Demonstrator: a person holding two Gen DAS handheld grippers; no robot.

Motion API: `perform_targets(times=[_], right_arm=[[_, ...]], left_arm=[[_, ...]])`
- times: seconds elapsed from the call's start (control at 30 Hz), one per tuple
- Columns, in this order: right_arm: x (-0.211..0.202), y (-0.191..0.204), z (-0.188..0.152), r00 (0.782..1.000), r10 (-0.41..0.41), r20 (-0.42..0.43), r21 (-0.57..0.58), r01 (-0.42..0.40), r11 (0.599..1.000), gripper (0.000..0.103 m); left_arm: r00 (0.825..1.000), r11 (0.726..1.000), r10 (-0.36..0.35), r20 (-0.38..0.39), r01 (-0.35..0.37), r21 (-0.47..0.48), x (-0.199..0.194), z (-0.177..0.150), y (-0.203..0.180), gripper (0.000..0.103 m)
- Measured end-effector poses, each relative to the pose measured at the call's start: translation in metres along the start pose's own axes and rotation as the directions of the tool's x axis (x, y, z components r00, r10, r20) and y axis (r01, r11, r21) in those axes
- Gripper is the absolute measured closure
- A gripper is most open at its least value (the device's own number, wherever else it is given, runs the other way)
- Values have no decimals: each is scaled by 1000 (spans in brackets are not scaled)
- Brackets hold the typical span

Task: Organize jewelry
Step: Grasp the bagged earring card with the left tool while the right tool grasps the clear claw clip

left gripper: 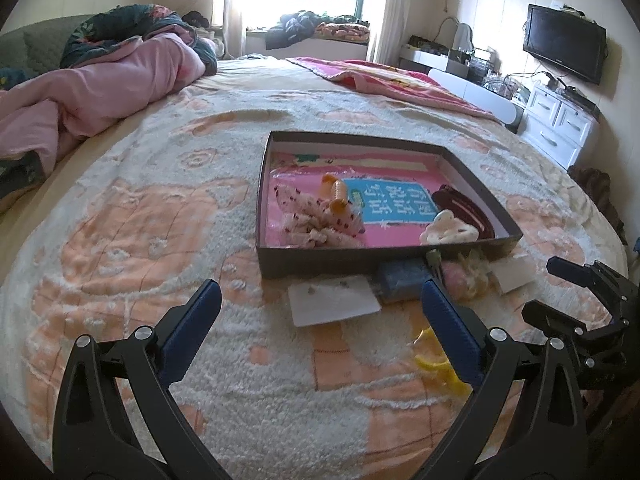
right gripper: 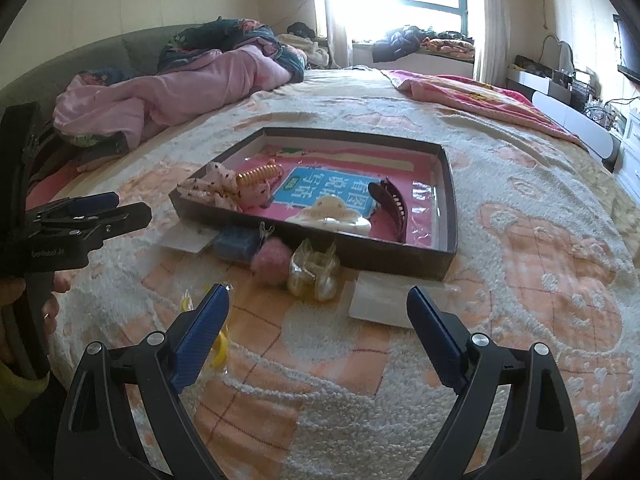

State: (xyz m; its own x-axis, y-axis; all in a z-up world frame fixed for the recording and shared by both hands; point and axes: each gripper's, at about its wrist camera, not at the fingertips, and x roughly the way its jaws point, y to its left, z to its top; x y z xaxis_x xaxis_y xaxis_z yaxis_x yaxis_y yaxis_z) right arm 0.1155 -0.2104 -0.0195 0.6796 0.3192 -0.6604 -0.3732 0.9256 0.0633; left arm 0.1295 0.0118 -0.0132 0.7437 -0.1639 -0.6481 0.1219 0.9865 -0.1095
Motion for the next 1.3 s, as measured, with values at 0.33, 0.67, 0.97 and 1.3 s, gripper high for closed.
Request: perform_targets(times=[0.33,0.67,0.97,1.3], right_arm=[[15,6,-2,999,17,-30,-8,-18,1000,29],[38,-1,6,998,16,-61,10,-15,1000,52],[59,1,13,996,34,-88,14,-33,999,69],[65,-2,14,995,49,-87,27,-46,999,70]], left_arm=[[999,1000,-4,-48,3,-17,15,-14,9,11],[996,1000,-10,-84,9,-8,42,-15,-1,11],[994,999,-16,-106,13,-32,57,-9,1,11],[992,997,-64,-112,61,-37,63,-8,-3,27]])
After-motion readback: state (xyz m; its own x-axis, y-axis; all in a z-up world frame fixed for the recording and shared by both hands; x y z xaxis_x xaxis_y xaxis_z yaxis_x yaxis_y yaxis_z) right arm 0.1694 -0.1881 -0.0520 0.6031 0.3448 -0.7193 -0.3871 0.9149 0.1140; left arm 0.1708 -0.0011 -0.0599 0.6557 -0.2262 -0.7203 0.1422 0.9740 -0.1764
